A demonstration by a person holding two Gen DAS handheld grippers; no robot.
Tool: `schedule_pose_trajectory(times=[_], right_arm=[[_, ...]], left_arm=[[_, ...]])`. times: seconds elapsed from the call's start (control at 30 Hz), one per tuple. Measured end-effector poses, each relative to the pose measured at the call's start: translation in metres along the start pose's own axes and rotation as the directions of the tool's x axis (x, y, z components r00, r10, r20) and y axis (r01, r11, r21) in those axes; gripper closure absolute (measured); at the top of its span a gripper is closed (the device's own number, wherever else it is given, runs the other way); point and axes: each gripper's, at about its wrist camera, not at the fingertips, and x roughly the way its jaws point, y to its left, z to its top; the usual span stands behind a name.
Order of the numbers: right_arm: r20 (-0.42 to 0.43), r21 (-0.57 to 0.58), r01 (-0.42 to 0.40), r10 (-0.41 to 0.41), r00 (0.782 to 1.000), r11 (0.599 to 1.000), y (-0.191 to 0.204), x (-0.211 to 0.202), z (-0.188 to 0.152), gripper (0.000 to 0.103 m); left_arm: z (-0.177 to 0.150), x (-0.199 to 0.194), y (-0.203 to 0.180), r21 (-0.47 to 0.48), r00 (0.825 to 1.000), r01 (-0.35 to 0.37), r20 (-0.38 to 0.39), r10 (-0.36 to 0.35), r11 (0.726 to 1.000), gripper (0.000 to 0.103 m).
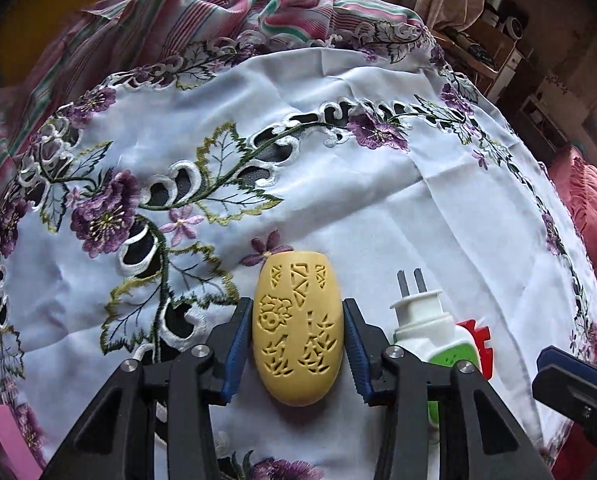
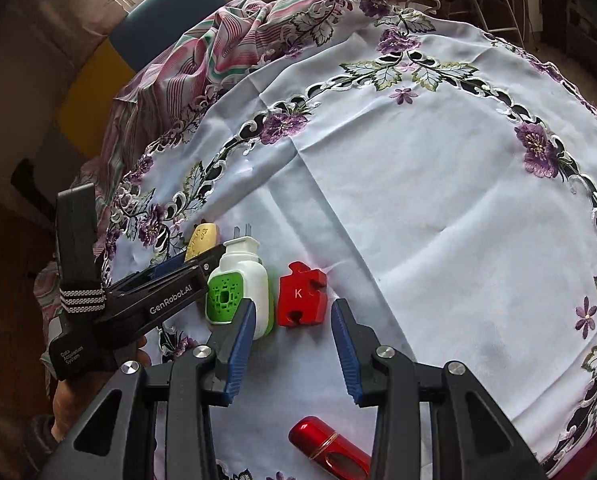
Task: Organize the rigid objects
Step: 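Grasp the yellow perforated egg with the left gripper while the right gripper grasps the plug device, then carry the yellow egg over the tray with the left gripper while the right holds the plug device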
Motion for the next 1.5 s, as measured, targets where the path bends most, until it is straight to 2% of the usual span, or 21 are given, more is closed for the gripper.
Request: schedule_pose_trajectory(times=[0.17,0.33,0.53,0.7,0.77,0.97,1.17,1.23,1.33,1.5], right_arm=[[0.004,-0.004,0.010,-0.010,1.000,1.000,-0.001,-0.001,-0.001,0.064],[-0.001,-0.026,0.014,-0.014,1.000,1.000,0.003,0.001,-0.003,0.064],[-0.003,-0.103,0.019,-0.019,1.000,0.995,0.018,0.004,-0.009,0.064],[-0.024,-0.174,-0.015,0.011,1.000,0.985,0.035,0.008,-0.014,0.064],[-0.025,-0.203,-0.024,0.019,0.999,0.979,0.043,0.009,-0.015,0.060],[-0.028,-0.295,0.022,-0.031,0.999,0.955,0.070,0.025,0.000,0.057],[-0.052,-0.358,0.121,-0.150,0.987,0.926,0.084,0.059,0.013,0.049],[-0.083,-0.387,0.128,-0.172,0.982,0.913,0.088,0.069,0.011,0.050],[-0.082,-0.453,0.135,-0.192,0.978,0.881,0.100,0.070,0.001,0.051],[-0.078,-0.518,0.118,-0.184,0.980,0.847,0.114,0.060,-0.025,0.051]], left_arm=[[-0.032,-0.020,0.023,-0.078,1.000,-0.018,0.013,0.019,0.997,0.059],[-0.072,-0.049,0.036,-0.111,0.998,-0.048,0.035,0.053,0.993,0.059],[-0.114,-0.093,0.042,-0.140,0.993,-0.056,0.093,0.069,0.989,0.059],[-0.140,-0.125,0.048,-0.174,0.988,-0.048,0.139,0.073,0.984,0.059],[-0.149,-0.136,0.052,-0.189,0.986,-0.042,0.152,0.072,0.981,0.059],[-0.171,-0.157,0.060,-0.233,0.983,-0.021,0.171,0.062,0.972,0.059],[-0.192,-0.180,0.070,-0.267,0.976,-0.021,0.205,0.078,0.964,0.059],[-0.199,-0.187,0.074,-0.275,0.972,-0.030,0.215,0.092,0.961,0.059],[-0.209,-0.196,0.080,-0.295,0.968,-0.035,0.229,0.107,0.955,0.059],[-0.226,-0.208,0.086,-0.318,0.962,-0.044,0.242,0.126,0.947,0.059]])
